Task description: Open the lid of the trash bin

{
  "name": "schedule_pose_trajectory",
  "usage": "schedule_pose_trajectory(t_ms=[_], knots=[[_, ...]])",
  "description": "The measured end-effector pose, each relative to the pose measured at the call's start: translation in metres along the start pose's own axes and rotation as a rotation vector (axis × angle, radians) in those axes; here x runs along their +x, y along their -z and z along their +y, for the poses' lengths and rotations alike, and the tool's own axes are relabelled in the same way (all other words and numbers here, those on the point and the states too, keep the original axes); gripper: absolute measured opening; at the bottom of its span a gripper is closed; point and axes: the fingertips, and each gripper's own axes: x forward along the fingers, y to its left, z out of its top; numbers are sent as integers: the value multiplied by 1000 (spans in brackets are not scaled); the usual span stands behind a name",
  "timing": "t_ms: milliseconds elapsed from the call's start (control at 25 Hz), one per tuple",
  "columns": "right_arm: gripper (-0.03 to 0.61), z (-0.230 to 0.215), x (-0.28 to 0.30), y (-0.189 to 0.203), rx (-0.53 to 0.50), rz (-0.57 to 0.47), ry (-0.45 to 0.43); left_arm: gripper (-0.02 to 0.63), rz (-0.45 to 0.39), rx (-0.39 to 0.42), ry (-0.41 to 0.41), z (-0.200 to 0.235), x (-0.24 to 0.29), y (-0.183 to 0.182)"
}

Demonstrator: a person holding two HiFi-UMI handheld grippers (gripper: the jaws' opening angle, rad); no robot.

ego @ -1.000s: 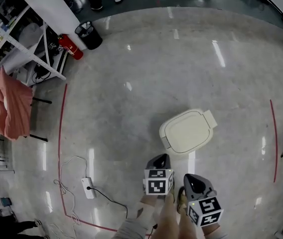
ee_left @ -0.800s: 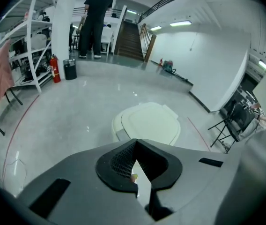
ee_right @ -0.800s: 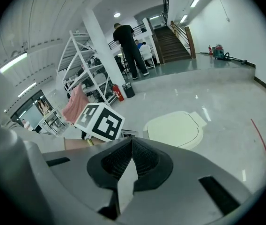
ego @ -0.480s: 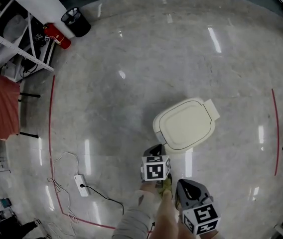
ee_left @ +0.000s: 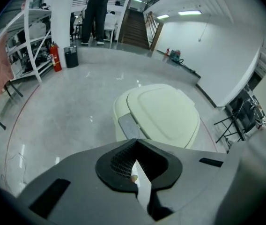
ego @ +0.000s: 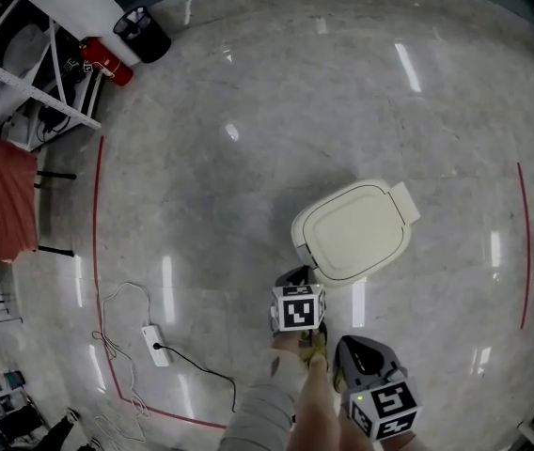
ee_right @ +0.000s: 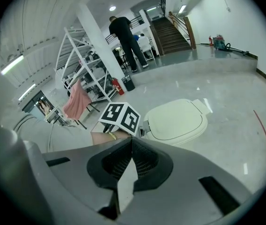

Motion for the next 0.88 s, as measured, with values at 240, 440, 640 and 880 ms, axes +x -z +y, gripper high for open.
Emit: schedule_pose_trajectory(t_ms=[240, 440, 640, 880], knots=[[3, 0, 1, -2, -2, -1, -4, 6, 14, 43, -9, -1, 1, 0], [2, -1, 1, -4, -1, -10, -3, 6, 3, 28, -10, 0, 1, 0], [3, -1, -2, -8, -3, -26, 1, 5, -6, 30, -9, -2, -1, -3], [3, -3, -16, -16, -23, -40, 10, 5, -16, 10, -19, -6, -15, -7]])
